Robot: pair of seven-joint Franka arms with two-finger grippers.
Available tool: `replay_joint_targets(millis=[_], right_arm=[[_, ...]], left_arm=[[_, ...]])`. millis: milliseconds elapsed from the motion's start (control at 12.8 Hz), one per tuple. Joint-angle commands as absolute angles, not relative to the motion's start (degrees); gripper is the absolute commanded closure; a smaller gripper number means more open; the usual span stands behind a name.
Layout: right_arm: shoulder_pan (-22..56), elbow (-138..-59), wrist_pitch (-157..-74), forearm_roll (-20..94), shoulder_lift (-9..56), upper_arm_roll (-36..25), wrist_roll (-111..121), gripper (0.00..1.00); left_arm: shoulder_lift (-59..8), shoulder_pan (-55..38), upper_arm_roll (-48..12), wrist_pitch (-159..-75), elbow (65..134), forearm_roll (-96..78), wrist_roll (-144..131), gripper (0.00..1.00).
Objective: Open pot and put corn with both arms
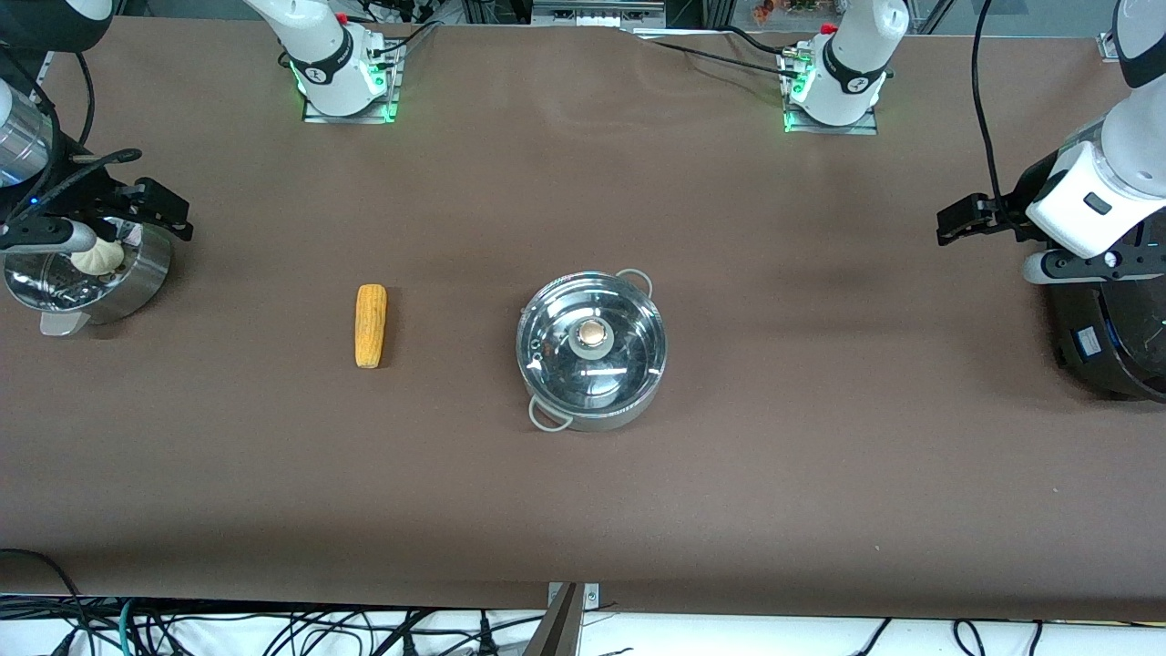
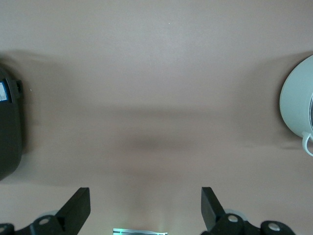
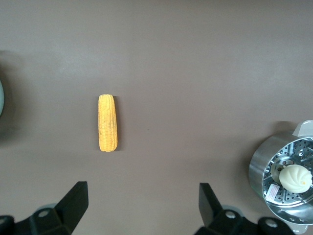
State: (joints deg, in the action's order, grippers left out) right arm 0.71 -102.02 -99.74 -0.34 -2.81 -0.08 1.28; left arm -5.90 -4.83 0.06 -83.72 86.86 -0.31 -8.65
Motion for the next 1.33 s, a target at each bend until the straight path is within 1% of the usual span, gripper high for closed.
replay_joint_targets(millis=[0,1020,1255], right_arm=[[-0.18,-100.46,-98.53,-0.09,-2.37,0.7,1.84,0.0],[-0.26,-100.63,-98.44,-0.09,-2.37,0.7,1.67,0.0],[0.26,-100.9,-99.23,0.09,-1.06,0.88,1.5,0.0]], left_arm=[[-4.83,-4.66,0.09,-83.94,87.98,-1.32,-7.38,0.0],[-5.19,-4.48,-0.44,-83.94,87.36,-1.41,-8.26,0.0],[-5.27,-4.48,-0.53,-83.94,87.36,-1.41,-8.26,0.0]])
